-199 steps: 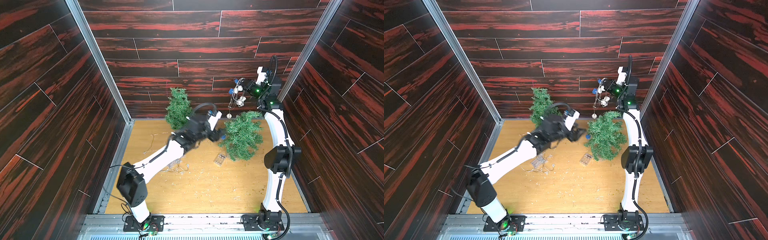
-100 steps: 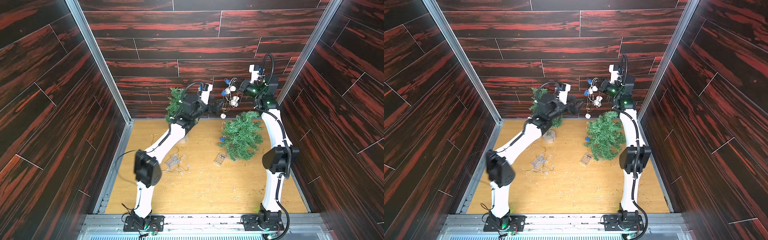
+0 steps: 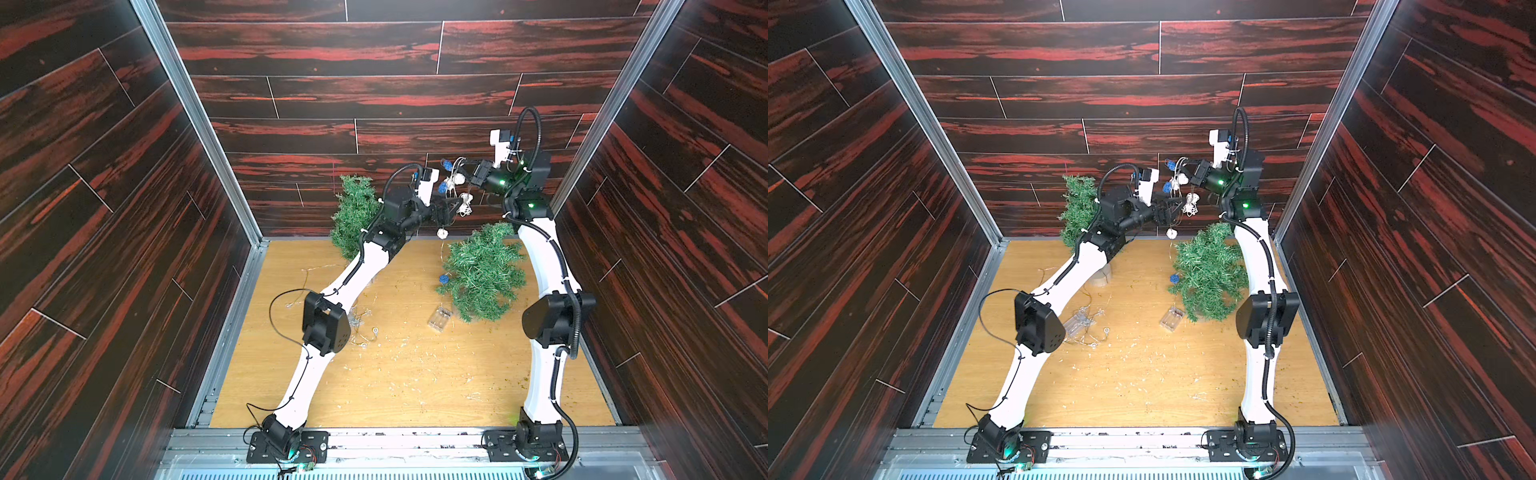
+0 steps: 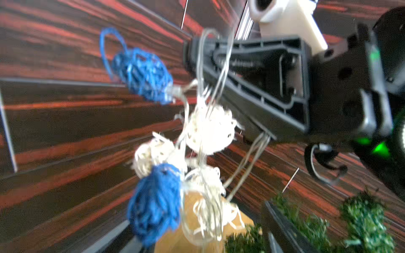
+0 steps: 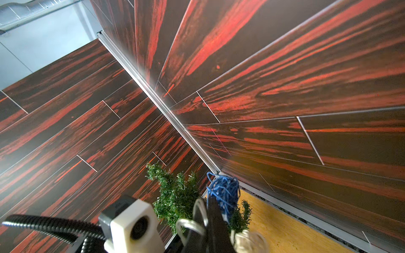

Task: Remove string lights from the small christmas tree
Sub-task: Remove the light string from the Christmas tree.

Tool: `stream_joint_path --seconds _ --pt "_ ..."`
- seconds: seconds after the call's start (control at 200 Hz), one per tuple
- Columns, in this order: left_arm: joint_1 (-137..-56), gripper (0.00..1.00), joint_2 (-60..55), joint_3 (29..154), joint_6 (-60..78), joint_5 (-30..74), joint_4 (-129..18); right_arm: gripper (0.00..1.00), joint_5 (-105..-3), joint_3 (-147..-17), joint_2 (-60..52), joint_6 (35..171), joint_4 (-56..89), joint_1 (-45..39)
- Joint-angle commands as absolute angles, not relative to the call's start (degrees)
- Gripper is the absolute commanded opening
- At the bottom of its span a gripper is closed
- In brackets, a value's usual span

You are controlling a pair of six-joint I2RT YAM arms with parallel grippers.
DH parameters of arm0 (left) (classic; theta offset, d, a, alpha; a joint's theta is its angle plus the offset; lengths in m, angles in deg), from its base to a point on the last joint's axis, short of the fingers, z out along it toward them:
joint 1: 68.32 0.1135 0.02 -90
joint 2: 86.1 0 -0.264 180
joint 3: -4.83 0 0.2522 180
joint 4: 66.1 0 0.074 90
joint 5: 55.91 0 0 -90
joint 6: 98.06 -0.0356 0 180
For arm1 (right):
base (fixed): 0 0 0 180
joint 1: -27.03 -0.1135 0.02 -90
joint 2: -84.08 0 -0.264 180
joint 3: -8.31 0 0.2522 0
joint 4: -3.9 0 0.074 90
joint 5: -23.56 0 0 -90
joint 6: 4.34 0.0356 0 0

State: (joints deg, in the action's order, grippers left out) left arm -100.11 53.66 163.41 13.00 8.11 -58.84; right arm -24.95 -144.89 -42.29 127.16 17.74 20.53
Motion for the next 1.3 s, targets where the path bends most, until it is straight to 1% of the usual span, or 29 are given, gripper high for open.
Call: stream_joint_path --seconds 0.0,0.125,0.23,0.381,0.426,0.536,0.656,0.706,0.787,0.882,1.002,1.263,1.298 --pt "-100.02 0.68 55.42 166.1 15.69 7.79 -60.6 0.0 -24.04 -144.71 -39.63 126.18 17.76 20.02" --pt "-100.05 0.49 56.5 166.16 16.74 7.25 -61.53 0.0 -23.75 -143.79 -39.0 125.97 17.32 19.74" --pt "-100.02 0.38 56.87 166.02 17.66 7.06 -62.33 0.0 -23.36 -143.4 -38.71 125.66 17.14 19.43" --pt "-100.05 0.17 56.68 165.69 17.62 7.36 -62.1 0.0 -23.29 -142.31 -38.26 124.98 17.13 19.12" --pt "-100.03 0.12 56.4 165.38 17.61 7.56 -61.8 0.0 -23.52 -141.45 -37.88 124.68 17.13 19.19" --pt "-100.0 0.07 55.0 164.08 17.4 7.67 -60.17 0.01 -24.24 -139.81 -36.94 123.56 17.22 19.13" --pt "-99.96 0.03 51.57 161.38 14.1 10.15 -54.02 0.09 -26.17 -140.03 -36.21 121.1 19.74 19.22" --pt "-100.03 0.03 49.62 159.93 11.41 11.57 -50.61 0.17 -27.38 -140.47 -35.99 119.76 21.56 19.29" --pt "-100.05 0.02 45.52 156.76 6.72 14.88 -43.71 0.34 -29.29 -141.23 -35.71 117.6 24.79 19.54" --pt "-100.05 0.02 38.51 147.82 3.11 19.65 -43.82 0.43 -30.72 -141.25 -35.19 116.35 27.21 20.22" --pt "-100.0 0.02 29.59 133.83 0.08 24.72 -48.6 0.5 -31.81 -141.16 -34.84 115.59 28.66 20.87" --pt "-99.96 0.02 14.67 117.21 -4.27 29.6 -47.99 0.52 -37.08 -140.64 -33.72 112.31 34.27 21.99" --pt "-99.96 0.02 11.31 115.1 -4.61 30.73 -47.8 0.52 -37.83 -140.4 -33.54 111.86 34.81 22.02"
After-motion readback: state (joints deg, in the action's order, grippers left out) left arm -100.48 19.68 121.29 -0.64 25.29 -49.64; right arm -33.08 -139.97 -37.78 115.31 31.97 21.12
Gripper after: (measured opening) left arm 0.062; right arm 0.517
